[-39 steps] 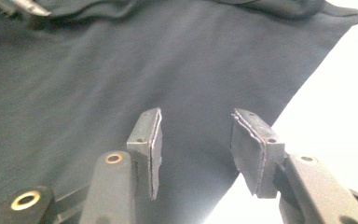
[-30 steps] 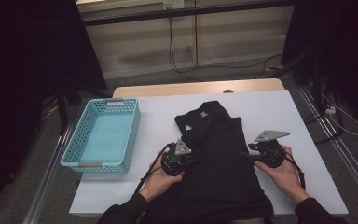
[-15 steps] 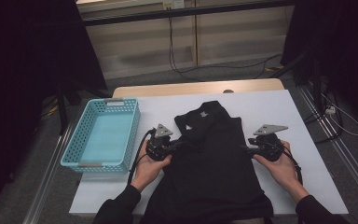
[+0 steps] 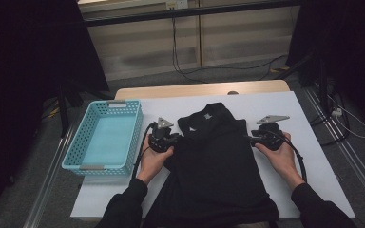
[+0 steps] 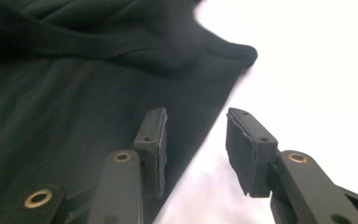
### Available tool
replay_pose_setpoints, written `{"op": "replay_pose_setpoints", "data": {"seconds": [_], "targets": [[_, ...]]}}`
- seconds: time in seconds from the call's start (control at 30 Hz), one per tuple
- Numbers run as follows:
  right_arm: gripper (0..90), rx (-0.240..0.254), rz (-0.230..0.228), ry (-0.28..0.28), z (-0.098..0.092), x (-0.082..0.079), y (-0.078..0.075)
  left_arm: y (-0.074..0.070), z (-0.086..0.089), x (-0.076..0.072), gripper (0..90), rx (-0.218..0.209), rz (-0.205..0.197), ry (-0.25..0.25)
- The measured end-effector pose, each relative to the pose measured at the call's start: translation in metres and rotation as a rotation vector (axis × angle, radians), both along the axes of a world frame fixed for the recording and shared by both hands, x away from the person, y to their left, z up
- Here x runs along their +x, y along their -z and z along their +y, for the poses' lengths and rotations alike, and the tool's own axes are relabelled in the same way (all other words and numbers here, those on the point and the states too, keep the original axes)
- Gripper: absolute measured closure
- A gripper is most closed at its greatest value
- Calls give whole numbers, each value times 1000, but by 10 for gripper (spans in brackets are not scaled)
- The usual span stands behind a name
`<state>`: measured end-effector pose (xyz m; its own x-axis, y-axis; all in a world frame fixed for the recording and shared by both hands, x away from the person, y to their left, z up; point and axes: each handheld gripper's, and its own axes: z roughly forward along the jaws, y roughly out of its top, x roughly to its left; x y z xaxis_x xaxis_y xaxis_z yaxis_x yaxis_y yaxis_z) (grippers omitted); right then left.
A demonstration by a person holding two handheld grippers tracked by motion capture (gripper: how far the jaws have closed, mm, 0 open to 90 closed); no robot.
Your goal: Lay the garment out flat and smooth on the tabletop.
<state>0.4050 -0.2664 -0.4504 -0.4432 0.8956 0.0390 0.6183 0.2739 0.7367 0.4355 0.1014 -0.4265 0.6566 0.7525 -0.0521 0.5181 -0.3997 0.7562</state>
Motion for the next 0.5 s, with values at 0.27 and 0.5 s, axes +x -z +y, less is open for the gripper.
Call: {"op": "replay_pose_setpoints", "data": {"seconds": [0.27, 0.5], "targets": [[573, 2, 10, 41, -1, 30, 6, -10, 7, 7, 827, -18, -15, -34], [566, -1, 11, 51, 5, 44, 11, -16, 10, 16, 828, -7, -32, -84]]}}
